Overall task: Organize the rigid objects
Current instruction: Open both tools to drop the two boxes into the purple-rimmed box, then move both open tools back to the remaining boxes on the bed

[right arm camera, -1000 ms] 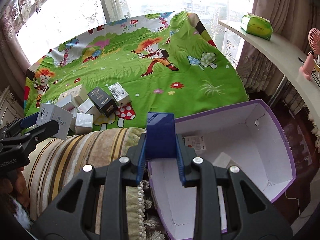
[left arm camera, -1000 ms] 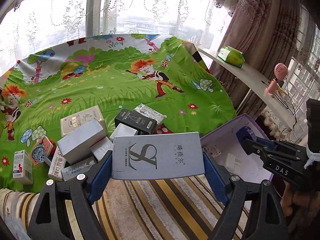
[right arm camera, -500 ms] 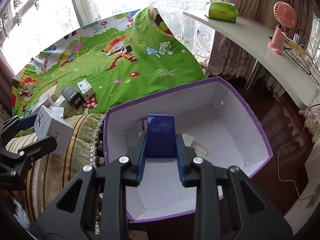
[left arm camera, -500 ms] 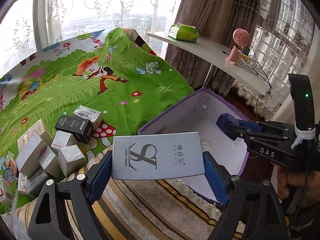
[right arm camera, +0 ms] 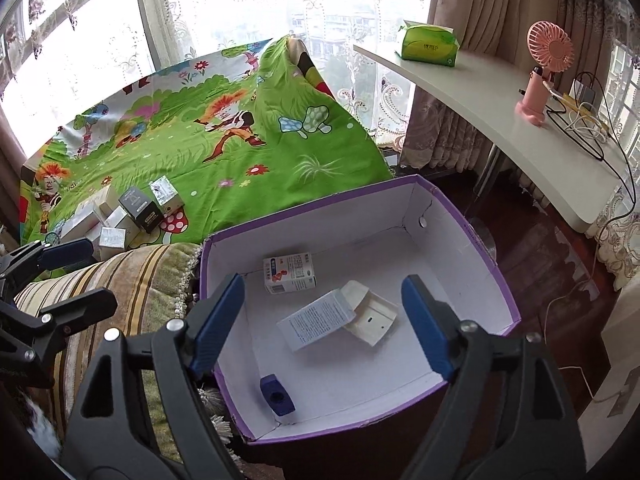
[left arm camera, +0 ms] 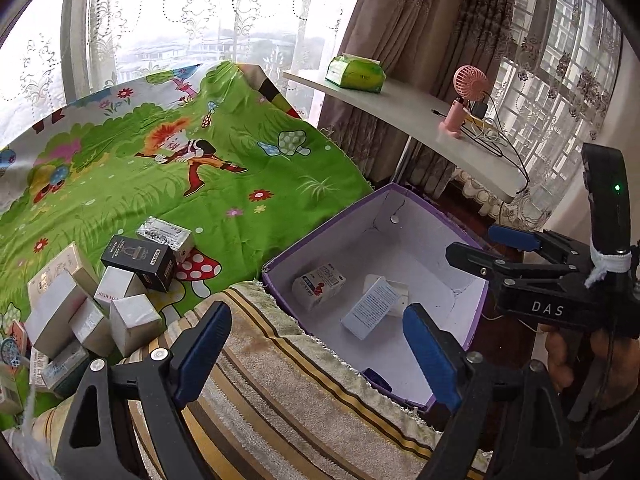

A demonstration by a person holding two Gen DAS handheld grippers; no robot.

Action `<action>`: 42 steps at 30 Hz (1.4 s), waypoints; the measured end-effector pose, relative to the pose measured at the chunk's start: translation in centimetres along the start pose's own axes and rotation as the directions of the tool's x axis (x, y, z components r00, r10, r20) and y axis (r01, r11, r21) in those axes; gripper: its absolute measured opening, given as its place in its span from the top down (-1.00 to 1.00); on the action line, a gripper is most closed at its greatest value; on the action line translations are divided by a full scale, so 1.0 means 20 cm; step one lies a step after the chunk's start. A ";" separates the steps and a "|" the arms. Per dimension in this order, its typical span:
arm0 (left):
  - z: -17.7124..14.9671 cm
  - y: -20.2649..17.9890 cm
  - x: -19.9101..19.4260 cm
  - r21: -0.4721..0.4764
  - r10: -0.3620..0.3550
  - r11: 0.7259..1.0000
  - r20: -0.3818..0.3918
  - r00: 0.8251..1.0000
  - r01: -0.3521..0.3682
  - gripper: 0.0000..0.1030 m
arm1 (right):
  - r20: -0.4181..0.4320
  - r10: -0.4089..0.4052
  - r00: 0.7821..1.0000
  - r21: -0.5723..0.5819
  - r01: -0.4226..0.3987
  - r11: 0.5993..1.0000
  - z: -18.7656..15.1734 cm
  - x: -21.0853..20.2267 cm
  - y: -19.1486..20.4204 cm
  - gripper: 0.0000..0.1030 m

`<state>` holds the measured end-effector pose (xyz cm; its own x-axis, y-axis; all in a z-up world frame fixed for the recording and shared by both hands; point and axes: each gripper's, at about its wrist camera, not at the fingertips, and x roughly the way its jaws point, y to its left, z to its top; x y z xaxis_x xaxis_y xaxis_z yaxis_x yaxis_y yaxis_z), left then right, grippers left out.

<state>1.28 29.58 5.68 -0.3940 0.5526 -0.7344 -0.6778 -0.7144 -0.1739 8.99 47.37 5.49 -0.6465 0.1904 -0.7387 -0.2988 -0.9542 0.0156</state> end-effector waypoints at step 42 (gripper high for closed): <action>-0.50 1.07 -0.60 -0.416 0.335 0.860 0.024 0.942 -0.296 -0.47 | -0.036 0.281 0.959 -0.031 -0.282 0.959 0.05 0.14 0.49 -0.99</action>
<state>-2.26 3.42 4.27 -0.6134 0.2912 -0.7342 -0.2079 -0.9563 -0.2056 3.53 38.83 4.24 -0.6790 -0.0941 -0.7281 -0.0820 -0.9758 0.2025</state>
